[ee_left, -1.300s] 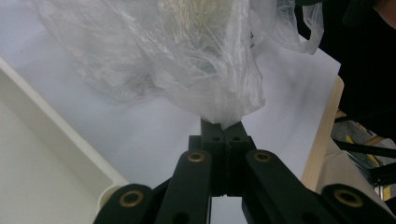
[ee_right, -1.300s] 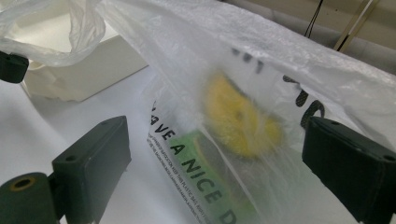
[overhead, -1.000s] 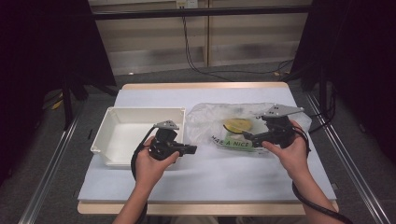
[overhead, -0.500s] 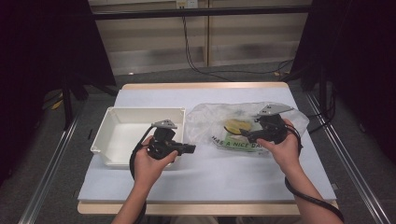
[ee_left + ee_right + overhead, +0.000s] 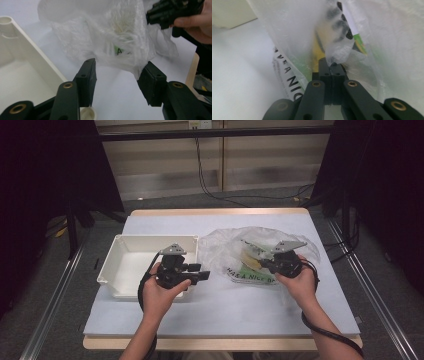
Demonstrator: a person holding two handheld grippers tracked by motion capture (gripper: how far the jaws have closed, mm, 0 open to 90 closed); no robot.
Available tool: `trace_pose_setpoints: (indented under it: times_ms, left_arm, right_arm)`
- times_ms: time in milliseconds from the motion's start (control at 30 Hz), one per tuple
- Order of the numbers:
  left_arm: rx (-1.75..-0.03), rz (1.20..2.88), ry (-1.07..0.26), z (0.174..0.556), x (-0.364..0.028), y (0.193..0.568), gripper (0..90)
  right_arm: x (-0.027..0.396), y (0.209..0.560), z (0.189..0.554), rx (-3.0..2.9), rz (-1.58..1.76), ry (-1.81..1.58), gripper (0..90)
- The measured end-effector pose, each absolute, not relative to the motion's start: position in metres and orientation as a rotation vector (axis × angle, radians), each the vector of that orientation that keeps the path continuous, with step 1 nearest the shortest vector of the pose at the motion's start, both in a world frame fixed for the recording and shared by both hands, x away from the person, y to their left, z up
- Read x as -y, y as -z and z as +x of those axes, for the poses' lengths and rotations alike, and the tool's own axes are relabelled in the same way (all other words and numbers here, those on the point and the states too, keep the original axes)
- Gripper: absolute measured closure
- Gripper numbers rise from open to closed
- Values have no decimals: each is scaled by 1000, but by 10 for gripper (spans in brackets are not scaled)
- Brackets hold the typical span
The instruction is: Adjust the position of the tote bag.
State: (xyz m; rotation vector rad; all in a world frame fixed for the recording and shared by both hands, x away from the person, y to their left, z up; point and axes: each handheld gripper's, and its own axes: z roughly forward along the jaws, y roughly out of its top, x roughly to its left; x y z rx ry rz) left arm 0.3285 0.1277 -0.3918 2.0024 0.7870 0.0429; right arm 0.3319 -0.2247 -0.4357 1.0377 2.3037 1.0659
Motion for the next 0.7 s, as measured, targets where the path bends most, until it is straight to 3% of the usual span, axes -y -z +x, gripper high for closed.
trace_pose_setpoints:
  times_ms: [167, 433, 500, 567, 600, 700]
  left_arm:
    - [-773, 1959, -116, 332, -124, 384, 327]
    - [-741, 1946, -91, 335, -111, 384, 329]
    - [-741, 1936, -63, 336, -110, 384, 417]
    - [-736, 1938, -9, 336, -108, 383, 565]
    - [-736, 1951, 9, 336, -107, 383, 716]
    - [-737, 1987, 31, 336, -106, 382, 861]
  right_arm:
    - [221, 442, 315, -2375, 982, -1068, 900]
    - [216, 454, 292, -2468, 898, -1086, 900]
    - [215, 456, 287, -2487, 886, -1101, 900]
    - [214, 459, 282, -2502, 883, -1099, 900]
    - [215, 460, 281, -2502, 884, -1089, 849]
    - [214, 461, 279, -2462, 891, -1075, 582]
